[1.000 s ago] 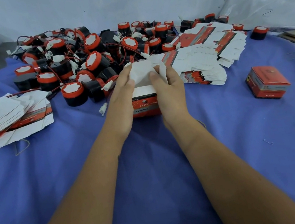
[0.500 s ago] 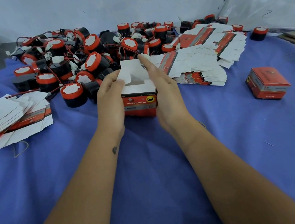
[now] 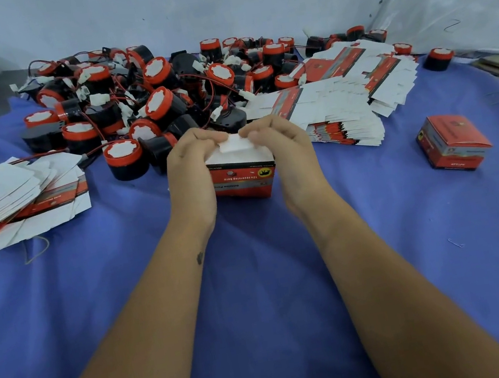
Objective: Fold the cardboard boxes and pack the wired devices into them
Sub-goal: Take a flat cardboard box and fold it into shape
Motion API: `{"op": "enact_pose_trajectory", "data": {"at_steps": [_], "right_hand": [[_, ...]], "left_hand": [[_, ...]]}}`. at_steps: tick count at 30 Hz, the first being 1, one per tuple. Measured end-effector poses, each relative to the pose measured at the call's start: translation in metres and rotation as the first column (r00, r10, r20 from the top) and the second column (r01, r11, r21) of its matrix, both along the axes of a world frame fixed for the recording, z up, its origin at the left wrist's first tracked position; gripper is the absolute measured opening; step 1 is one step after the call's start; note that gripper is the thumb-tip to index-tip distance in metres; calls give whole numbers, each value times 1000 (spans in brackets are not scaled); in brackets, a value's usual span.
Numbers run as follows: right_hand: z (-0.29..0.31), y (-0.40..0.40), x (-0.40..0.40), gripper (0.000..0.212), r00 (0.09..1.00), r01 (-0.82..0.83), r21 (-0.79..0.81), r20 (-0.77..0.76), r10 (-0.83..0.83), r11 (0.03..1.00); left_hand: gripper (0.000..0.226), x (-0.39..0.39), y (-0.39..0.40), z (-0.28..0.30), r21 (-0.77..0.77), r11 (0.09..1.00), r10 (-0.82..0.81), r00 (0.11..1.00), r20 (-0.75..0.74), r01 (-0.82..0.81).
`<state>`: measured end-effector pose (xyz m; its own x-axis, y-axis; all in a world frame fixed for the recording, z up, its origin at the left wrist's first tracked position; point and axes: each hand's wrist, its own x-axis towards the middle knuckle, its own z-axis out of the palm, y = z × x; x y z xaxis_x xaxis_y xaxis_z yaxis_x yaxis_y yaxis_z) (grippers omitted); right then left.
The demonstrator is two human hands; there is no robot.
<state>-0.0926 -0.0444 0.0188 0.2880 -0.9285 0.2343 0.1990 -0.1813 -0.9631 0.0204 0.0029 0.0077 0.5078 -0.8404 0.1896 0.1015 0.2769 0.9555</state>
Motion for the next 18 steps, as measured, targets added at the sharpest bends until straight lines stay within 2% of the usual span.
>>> {"op": "enact_pose_trajectory", "data": {"at_steps": [3,5,8,12,15,17,18], "right_hand": [[-4,-3,-3,19,992,32,-48,-121,-38,998],[-2,-4,-4,22,983,37,-79,-177,-50,996],[-1,-8,-8,28,975,31,-113,-216,-55,993],[0,-8,-8,30,968,35,-99,-242,-59,994],[0,-5,-8,18,973,80,-81,-212,-95,994],[-1,-2,-8,13,981,116,-12,-156,-117,993],[-2,-1,-8,18,978,152,26,-148,-147,988]], "left_hand": [[17,0,1,0,22,1000,-16,1000,8,16],[23,1,0,-1,17,1000,-19,994,104,17],[35,0,0,-2,-9,1000,-26,992,125,28],[39,0,0,-2,-38,999,-31,992,123,36],[37,0,1,-3,-82,996,-18,990,139,30],[40,1,0,-4,-135,991,5,989,147,15],[41,2,0,-5,-169,986,11,990,142,13]]}}
